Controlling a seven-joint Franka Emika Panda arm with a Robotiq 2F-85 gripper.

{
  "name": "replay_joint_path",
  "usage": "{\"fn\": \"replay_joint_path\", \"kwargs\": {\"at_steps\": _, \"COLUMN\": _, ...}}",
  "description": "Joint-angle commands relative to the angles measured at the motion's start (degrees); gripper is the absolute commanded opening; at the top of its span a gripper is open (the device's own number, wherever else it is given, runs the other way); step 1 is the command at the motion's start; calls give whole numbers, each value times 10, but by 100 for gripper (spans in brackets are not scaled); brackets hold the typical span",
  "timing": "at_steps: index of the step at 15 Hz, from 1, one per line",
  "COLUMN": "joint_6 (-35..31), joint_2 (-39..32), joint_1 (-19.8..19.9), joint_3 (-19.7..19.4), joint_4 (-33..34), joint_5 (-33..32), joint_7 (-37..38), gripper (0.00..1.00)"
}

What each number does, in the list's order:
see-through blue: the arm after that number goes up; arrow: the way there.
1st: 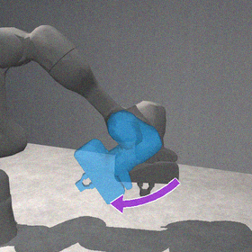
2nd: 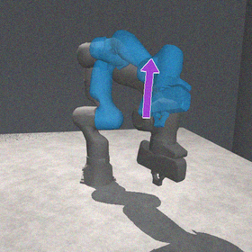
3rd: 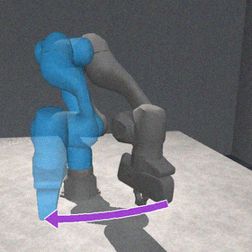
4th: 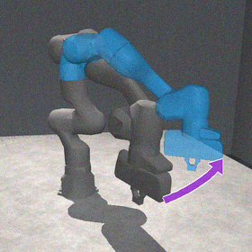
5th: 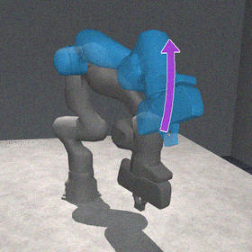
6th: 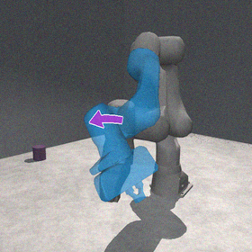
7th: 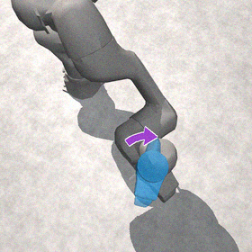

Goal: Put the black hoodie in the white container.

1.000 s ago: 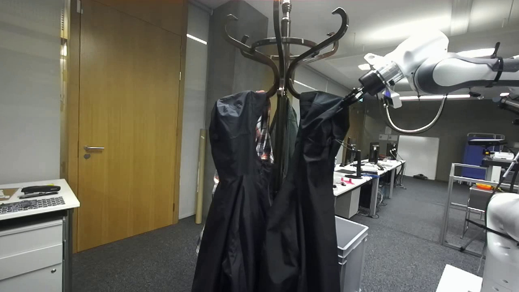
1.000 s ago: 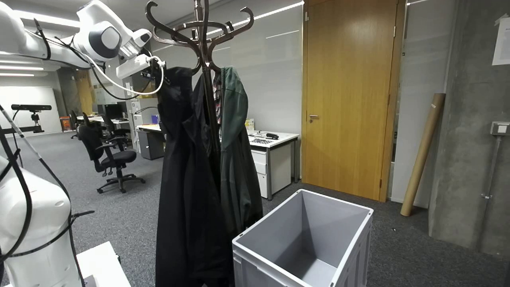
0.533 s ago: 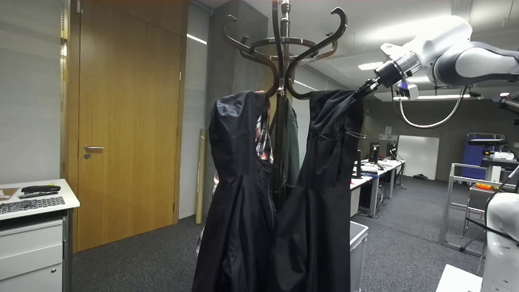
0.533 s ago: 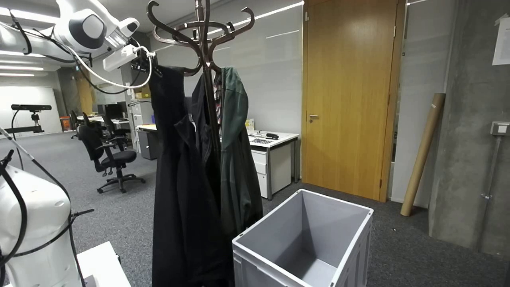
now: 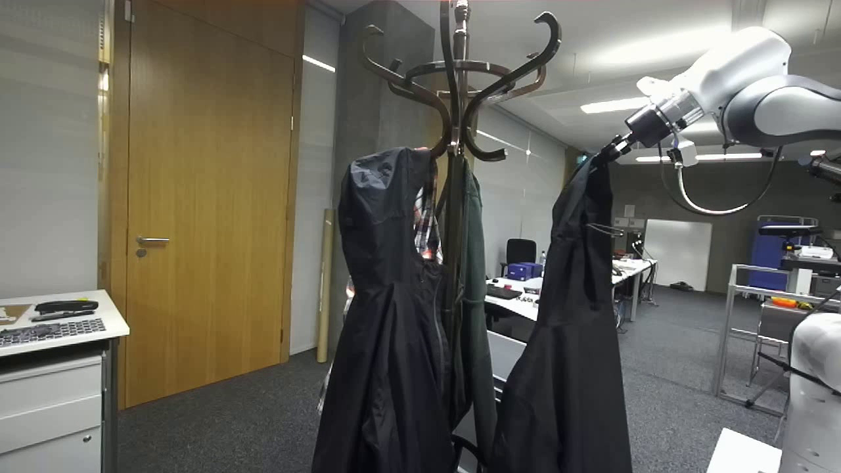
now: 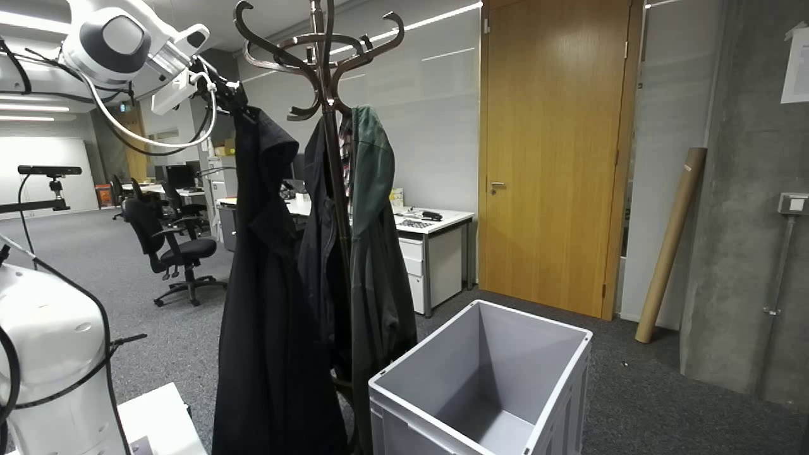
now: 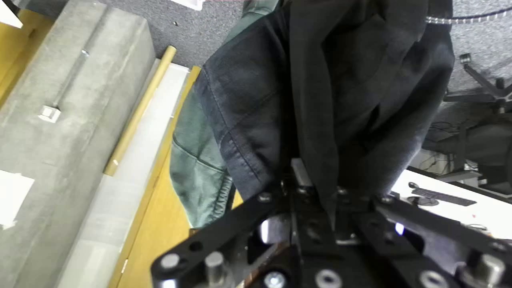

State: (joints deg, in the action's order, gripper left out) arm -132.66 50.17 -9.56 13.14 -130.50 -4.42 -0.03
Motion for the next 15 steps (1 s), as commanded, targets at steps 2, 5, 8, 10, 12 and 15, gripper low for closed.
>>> {"fn": "replay_joint_path", "kwargs": {"at_steps": 2, "joint_6": 31, "joint_2": 42, "joint_1": 66, "joint_3": -5, "joint_4": 3, "joint_5": -36, "joint_7": 41, "gripper": 1}}
{"fn": "replay_joint_path", "kwargs": {"at_steps": 5, "joint_6": 65, "joint_2": 44, "joint_1": 94, "joint_3": -19, "joint_4": 5, "joint_5": -53, "joint_7": 37, "gripper": 1}}
{"fn": "replay_joint_path", "kwargs": {"at_steps": 8, "joint_6": 81, "joint_2": 40, "joint_1": 114, "joint_3": -31, "joint_4": 7, "joint_5": -64, "joint_7": 38, "gripper": 1}}
{"fn": "replay_joint_path", "kwargs": {"at_steps": 10, "joint_6": 87, "joint_2": 35, "joint_1": 100, "joint_3": -30, "joint_4": -7, "joint_5": -51, "joint_7": 32, "gripper": 3}}
{"fn": "replay_joint_path", "kwargs": {"at_steps": 12, "joint_6": 87, "joint_2": 35, "joint_1": 104, "joint_3": -32, "joint_4": -8, "joint_5": -53, "joint_7": 33, "gripper": 3}}
{"fn": "replay_joint_path", "kwargs": {"at_steps": 15, "joint_6": 87, "joint_2": 35, "joint_1": 105, "joint_3": -32, "joint_4": -8, "joint_5": -53, "joint_7": 33, "gripper": 3}}
